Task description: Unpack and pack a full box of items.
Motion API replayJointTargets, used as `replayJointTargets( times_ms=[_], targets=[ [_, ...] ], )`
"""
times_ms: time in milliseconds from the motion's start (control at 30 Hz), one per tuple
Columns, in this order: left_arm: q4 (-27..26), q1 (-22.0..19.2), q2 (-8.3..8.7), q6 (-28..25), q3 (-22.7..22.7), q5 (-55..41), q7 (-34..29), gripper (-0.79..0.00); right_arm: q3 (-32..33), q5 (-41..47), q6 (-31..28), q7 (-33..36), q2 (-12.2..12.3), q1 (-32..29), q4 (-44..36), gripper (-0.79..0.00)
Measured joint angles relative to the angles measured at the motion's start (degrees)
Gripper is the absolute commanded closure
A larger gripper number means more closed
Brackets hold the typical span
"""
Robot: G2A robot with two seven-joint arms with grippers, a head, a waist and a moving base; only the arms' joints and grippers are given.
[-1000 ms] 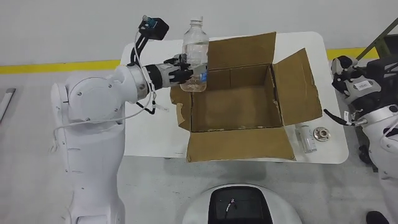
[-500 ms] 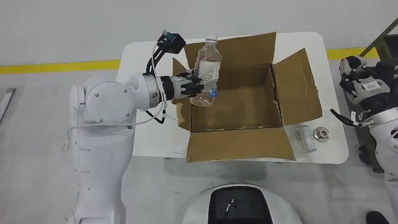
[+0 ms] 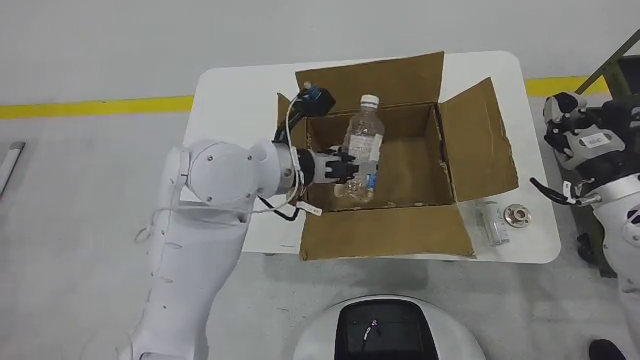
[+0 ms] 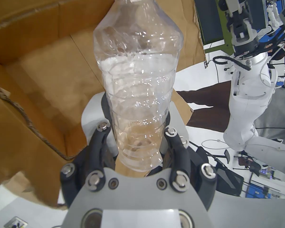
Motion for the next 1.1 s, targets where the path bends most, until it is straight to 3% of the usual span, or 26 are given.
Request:
replayJointTargets(
  times_ms=[333, 867, 1100],
  targets=[
    [6.9, 0.8, 0.1, 4.4, 5.9, 4.9, -0.3, 0.0, 0.4, 0.6, 0.1, 0.0, 0.1, -0.1, 0.0, 0.0],
    [7.6, 0.9, 0.32, 5.9, 5.9, 5.7, -0.4, 0.0, -0.2, 0.8, 0.1, 0.1, 0.1, 0.4, 0.7, 0.0],
    [8.9, 0.2, 0.31, 5.1, 6.1, 6.4, 3.6, 0.0, -0.5, 0.7, 0.2, 0.1, 0.2, 0.9, 1.0, 0.0]
  ],
)
